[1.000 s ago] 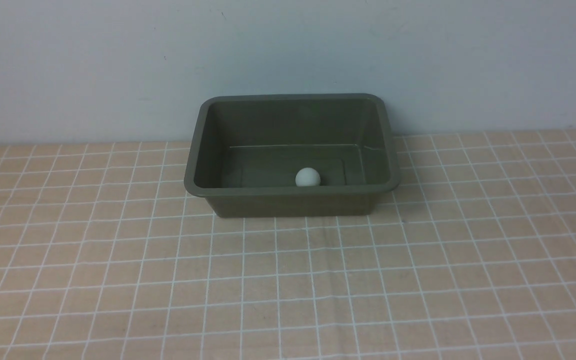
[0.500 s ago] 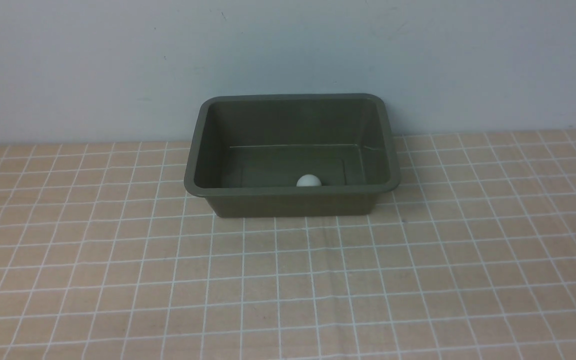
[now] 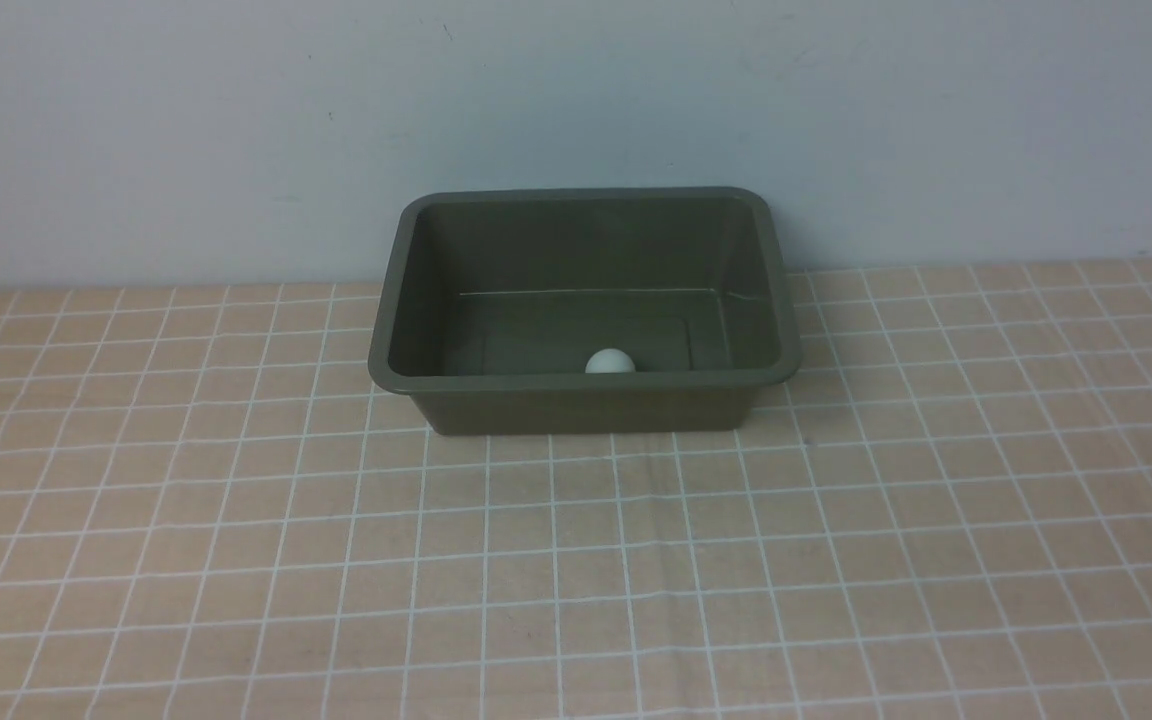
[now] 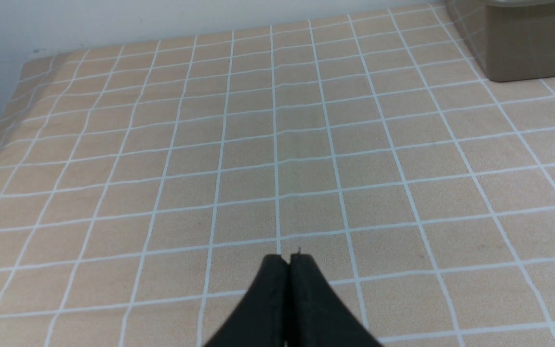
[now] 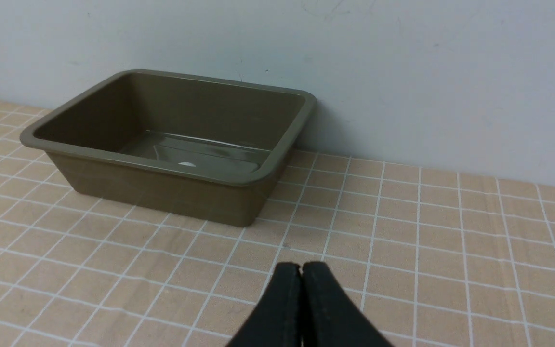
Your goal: Put the table tennis balls into the box on the light coffee tablecloth.
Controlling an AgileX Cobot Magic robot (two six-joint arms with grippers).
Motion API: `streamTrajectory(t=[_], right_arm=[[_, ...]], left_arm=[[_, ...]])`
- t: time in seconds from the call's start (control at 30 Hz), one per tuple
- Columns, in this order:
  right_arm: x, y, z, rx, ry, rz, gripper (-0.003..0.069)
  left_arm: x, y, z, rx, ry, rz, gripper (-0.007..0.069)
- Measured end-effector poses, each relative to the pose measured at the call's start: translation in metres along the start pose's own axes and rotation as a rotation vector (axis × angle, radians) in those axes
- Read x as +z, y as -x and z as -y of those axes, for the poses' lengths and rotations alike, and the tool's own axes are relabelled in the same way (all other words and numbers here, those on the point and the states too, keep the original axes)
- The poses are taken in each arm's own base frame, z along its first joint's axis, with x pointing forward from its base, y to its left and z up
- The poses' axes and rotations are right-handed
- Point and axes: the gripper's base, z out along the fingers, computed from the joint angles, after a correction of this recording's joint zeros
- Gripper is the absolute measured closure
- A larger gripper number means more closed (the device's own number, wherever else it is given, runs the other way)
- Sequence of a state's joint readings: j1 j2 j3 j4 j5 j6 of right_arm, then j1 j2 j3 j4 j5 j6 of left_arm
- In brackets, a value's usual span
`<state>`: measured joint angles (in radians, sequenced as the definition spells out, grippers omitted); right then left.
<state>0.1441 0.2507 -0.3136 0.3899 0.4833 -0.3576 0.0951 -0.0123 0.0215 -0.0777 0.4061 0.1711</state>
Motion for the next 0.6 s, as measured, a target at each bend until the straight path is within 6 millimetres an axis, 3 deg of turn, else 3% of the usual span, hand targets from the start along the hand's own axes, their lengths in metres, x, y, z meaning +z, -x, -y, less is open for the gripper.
streamTrajectory(t=[0.3, 0.6], right_arm=[[-0.003, -0.007, -0.001, -0.001, 0.003, 0.004, 0.0677], [-0.030, -0.019, -0.007, -0.030, 0.026, 0.123, 0.0677]], left_arm=[[0.000, 0.000, 0.000, 0.000, 0.000, 0.000, 0.0693], [0.000, 0.000, 0.000, 0.000, 0.000, 0.000, 0.0693]])
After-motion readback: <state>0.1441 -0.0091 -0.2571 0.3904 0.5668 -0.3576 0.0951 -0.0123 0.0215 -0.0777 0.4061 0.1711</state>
